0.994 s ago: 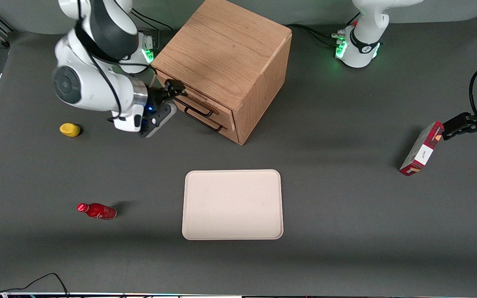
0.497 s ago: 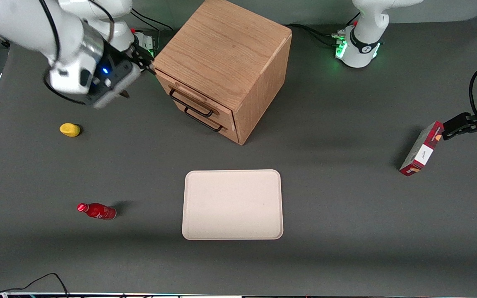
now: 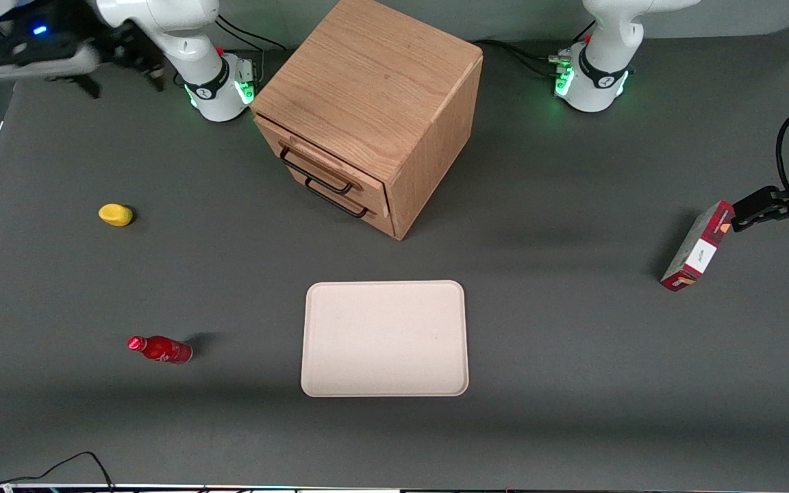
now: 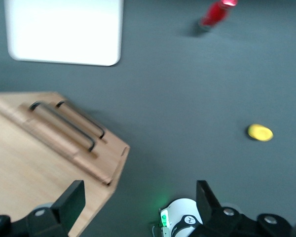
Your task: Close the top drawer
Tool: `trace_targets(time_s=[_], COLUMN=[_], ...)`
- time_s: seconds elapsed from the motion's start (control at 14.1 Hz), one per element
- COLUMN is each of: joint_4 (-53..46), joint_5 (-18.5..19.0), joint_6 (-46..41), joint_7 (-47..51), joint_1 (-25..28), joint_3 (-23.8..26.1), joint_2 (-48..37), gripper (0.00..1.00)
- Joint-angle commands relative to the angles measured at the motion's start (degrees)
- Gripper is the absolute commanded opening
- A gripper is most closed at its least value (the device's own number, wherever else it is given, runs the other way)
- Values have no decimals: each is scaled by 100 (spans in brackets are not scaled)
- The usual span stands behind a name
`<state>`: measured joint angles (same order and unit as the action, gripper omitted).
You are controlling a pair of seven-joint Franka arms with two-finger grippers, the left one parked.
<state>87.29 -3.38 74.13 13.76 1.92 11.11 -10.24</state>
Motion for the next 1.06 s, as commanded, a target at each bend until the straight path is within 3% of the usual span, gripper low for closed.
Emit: trace_targets(time_s=[0.0, 0.21, 0.64, 0.99], joint_4=[-45, 34, 1062, 483], joint_5=[109, 109, 65, 654], joint_6=[13, 39, 1103, 1016], joint_7=[-30, -49, -22, -66], joint_1=[63, 37, 37, 98], joint_3=[-539, -637, -891, -821], joint_2=[285, 251, -136, 320], gripper=[100, 100, 100, 100])
